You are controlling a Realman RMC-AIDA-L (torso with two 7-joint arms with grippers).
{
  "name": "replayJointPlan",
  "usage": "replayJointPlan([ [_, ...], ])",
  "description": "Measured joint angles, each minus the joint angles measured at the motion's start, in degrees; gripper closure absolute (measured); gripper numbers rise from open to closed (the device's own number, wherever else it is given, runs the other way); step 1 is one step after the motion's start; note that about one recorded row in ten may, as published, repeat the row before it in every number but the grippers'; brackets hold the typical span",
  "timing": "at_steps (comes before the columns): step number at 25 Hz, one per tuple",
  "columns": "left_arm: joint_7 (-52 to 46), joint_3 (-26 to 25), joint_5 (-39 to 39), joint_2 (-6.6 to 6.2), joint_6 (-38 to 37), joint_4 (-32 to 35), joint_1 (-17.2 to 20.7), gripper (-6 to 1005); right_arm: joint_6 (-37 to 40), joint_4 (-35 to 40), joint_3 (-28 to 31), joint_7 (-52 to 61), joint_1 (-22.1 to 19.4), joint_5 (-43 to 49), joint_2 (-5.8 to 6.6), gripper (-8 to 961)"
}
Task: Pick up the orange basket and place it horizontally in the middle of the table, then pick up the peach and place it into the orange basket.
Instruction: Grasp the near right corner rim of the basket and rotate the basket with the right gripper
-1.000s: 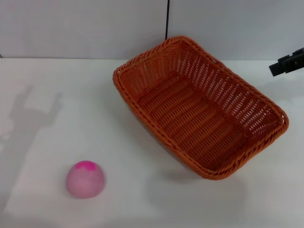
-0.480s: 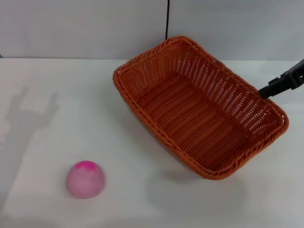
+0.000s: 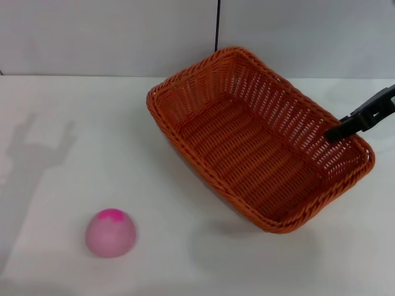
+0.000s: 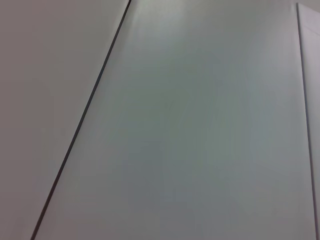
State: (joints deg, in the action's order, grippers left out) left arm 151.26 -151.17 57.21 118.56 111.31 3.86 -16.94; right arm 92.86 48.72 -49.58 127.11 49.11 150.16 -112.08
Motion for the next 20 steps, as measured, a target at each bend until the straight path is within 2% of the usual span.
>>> replayJointPlan([
  [3,0.0,-0.01,0.0,0.0,-0.01,0.0,0.03,145,-1.65,-1.41,-0.9,-0.12,0.05,0.05,-0.03,485],
  [7,0.0,-0.08,0.01,0.0,-0.03,0.01,0.06,145,-4.63,-3.39,-2.21,-0.94,-0.3,-0.17,-0.39,648],
  [14,0.0,-0.09,0.01,0.0,-0.37,0.15,0.11,145,-4.92,-3.23,-1.73,-1.55,-0.68,-0.37,-0.76,798],
  [18,0.0,-0.09,0.01,0.0,-0.54,0.27,0.15,145,-4.85,-2.96,-1.03,-2.08,-1.03,-0.95,-0.91,799],
  [20,0.0,-0.09,0.01,0.0,-0.57,0.31,0.18,146,-3.48,-1.54,0.72,-3.49,-2.19,-4.93,-0.77,799],
])
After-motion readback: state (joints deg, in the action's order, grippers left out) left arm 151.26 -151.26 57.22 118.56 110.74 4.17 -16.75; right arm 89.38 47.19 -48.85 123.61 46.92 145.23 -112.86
